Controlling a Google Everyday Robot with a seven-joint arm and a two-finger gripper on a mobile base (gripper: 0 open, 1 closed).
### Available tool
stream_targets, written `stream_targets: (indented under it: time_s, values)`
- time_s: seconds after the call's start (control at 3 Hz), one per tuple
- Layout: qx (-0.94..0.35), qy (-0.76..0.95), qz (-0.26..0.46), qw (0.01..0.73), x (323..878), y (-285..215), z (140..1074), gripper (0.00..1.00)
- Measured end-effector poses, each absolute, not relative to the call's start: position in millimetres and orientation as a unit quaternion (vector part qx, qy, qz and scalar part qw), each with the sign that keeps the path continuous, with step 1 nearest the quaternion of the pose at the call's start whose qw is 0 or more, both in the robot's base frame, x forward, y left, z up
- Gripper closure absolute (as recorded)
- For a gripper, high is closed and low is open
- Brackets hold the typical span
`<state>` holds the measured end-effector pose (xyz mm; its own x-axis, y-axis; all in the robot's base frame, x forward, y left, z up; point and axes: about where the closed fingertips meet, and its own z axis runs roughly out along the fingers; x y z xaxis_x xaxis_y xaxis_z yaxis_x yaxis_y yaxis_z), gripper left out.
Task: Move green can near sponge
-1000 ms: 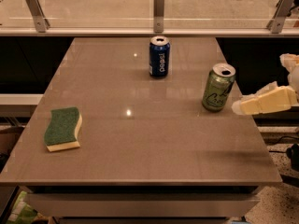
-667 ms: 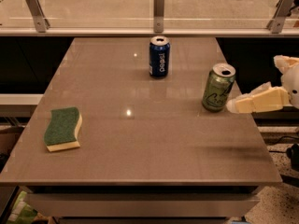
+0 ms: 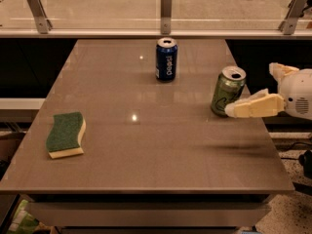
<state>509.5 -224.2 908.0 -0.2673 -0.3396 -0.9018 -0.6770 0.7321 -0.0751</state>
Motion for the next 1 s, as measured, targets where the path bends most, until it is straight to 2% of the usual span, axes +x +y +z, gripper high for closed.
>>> stream_targets:
  time_s: [1.0]
  values:
    - [-0.313,0.751,0.211,0.542,520,-207,879,0.0]
